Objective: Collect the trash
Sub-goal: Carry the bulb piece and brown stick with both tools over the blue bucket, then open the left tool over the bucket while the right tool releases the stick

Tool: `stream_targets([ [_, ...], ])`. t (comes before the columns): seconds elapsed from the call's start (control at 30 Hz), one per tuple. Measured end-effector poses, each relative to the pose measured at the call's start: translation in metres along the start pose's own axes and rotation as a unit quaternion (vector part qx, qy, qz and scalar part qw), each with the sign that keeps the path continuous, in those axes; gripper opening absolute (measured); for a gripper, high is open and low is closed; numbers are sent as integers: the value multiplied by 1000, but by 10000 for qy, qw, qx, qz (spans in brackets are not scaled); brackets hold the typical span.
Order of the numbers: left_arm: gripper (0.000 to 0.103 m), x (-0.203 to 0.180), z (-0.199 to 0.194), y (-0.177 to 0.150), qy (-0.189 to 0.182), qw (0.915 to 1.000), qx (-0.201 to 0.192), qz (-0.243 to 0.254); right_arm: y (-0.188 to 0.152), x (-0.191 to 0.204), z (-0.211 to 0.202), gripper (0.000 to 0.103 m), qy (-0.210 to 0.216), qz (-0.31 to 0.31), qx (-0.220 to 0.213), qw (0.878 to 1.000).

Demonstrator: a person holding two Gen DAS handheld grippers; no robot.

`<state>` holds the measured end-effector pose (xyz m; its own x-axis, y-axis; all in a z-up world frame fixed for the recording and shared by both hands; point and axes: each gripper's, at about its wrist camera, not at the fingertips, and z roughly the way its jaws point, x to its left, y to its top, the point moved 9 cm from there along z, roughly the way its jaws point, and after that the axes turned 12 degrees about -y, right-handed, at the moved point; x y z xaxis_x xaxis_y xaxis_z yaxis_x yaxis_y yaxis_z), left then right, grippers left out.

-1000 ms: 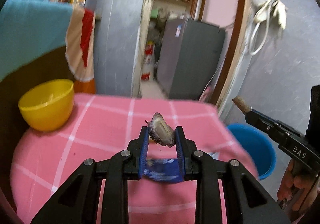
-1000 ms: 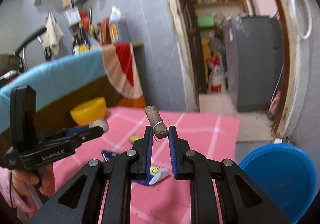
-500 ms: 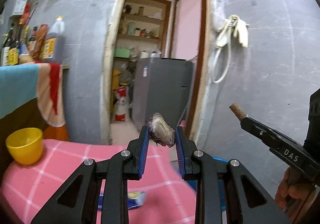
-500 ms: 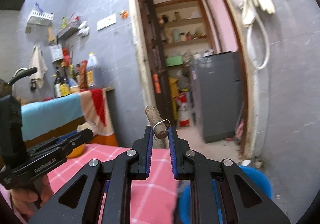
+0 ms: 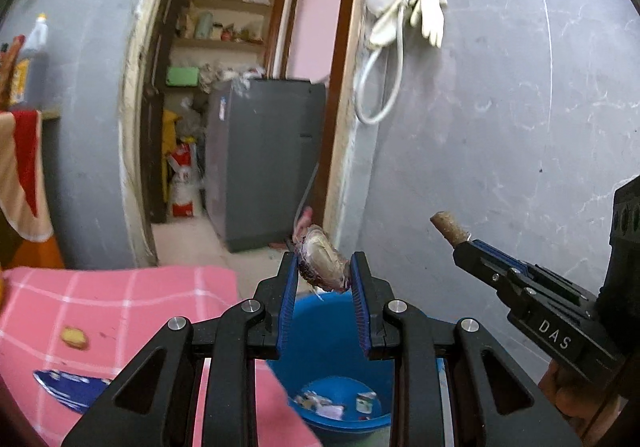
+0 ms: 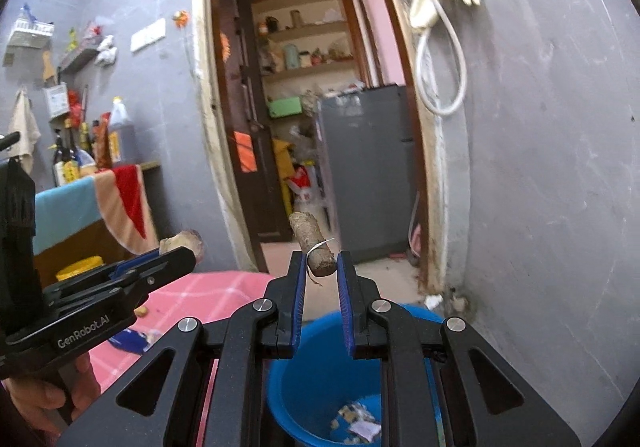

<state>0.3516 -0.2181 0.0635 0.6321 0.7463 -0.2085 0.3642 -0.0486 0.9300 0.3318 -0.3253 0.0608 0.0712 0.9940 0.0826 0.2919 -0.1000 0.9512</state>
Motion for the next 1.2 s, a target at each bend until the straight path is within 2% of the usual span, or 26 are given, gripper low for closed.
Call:
stream_targets([
  [0.2, 23, 3, 39, -17, -171, 9979, 500, -371, -22, -23, 21, 14, -158, 92, 425, 9989],
  [0.47, 24, 19, 78, -44, -239, 9885, 1168, -930, -51, -39, 48, 15, -190, 205, 950, 9951],
  [0.57, 29, 24, 85, -52, -231, 9852, 1331, -1055, -56, -38, 54, 15, -190, 230, 1063, 9939],
  [0.67, 35, 29, 84, -55, -213, 9848, 1331, -1097, -59, -36, 54, 17, -187, 237, 1101, 9935],
  [0.83, 41, 36, 72, -58, -112, 9854, 1263, -1132, -58, -31, 51, 28, -153, 246, 1066, 9939],
  [0.9, 51, 41, 64, -56, -55, 9869, 1147, -1136, -54, -27, 47, 29, -141, 208, 1002, 9946],
  [0.97, 57, 45, 53, -53, 0, 9885, 993, -1143, -49, -23, 43, 33, -141, 153, 918, 9956],
  [1.03, 60, 51, 40, -48, 109, 9899, 832, -1139, -43, -20, 37, 44, -141, 136, 812, 9965],
  [1.07, 64, 52, 34, -46, 141, 9904, 769, -1138, -40, -18, 34, 46, -143, 134, 761, 9969],
  [1.2, 85, 65, 1, -34, 399, 9921, 367, -1130, -26, -8, 21, 56, -138, 99, 515, 9985],
])
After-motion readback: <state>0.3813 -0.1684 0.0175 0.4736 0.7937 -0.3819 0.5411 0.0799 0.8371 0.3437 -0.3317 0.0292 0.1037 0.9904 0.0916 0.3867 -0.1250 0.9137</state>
